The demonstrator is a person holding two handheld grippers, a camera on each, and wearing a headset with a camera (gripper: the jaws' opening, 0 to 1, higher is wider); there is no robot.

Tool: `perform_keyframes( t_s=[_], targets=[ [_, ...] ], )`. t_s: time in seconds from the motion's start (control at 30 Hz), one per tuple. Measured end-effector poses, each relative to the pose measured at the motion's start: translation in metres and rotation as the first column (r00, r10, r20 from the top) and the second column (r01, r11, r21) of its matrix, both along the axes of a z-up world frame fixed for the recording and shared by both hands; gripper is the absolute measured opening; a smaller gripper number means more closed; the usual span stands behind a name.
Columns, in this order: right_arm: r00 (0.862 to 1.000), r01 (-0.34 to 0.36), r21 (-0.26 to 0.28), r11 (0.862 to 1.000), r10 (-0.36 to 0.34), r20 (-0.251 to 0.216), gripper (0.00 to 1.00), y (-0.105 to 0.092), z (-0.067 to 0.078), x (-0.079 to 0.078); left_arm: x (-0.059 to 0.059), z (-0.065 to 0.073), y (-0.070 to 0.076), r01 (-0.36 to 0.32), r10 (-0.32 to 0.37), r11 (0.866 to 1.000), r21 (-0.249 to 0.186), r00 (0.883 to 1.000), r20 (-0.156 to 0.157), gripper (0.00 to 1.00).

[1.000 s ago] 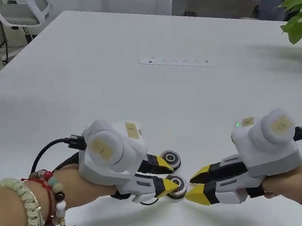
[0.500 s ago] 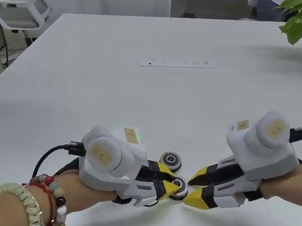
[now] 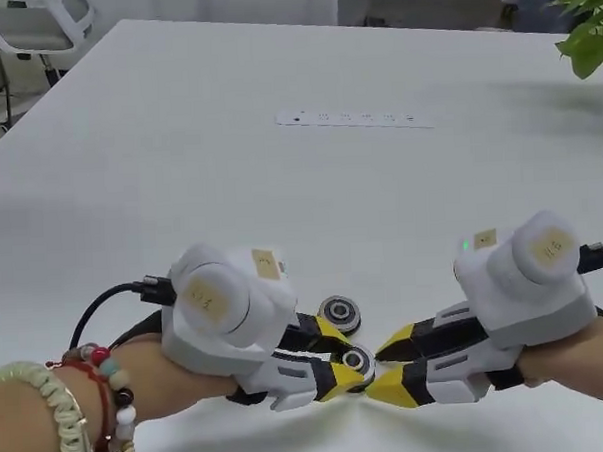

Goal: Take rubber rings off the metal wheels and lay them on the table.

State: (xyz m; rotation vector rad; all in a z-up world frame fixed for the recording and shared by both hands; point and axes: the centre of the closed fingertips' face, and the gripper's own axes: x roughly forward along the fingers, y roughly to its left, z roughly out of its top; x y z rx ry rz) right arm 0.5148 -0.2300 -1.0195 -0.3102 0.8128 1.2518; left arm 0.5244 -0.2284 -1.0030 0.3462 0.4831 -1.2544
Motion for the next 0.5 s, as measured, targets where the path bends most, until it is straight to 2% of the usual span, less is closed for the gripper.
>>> perform_keyframes(
  t_s=[0.2, 0.3, 0.5],
  targets=[
    [1.0, -0.011, -0.005, 1.0, 0.011, 0.01, 0.23, 0.0009, -0.0006, -0.0011, 0.0016, -0.0013, 0.0006, -0.01, 0.01, 1.0, 0.003, 1.0, 0.01, 0.14],
    [0.998, -0.021, -0.017, 1.0, 0.022, 0.05, 0.26, 0.0016, -0.0021, 0.0013, 0.001, -0.0018, 0.0009, -0.006, 0.006, 1.0, 0.002, 1.0, 0.02, 0.14],
    [0.998, -0.037, -0.01, 0.999, 0.037, 0.059, 0.18, 0.0049, -0.004, 0.0013, 0.0, -0.0003, 0.0021, -0.013, 0.013, 1.0, -0.012, 1.0, 0.018, 0.14]
  ],
)
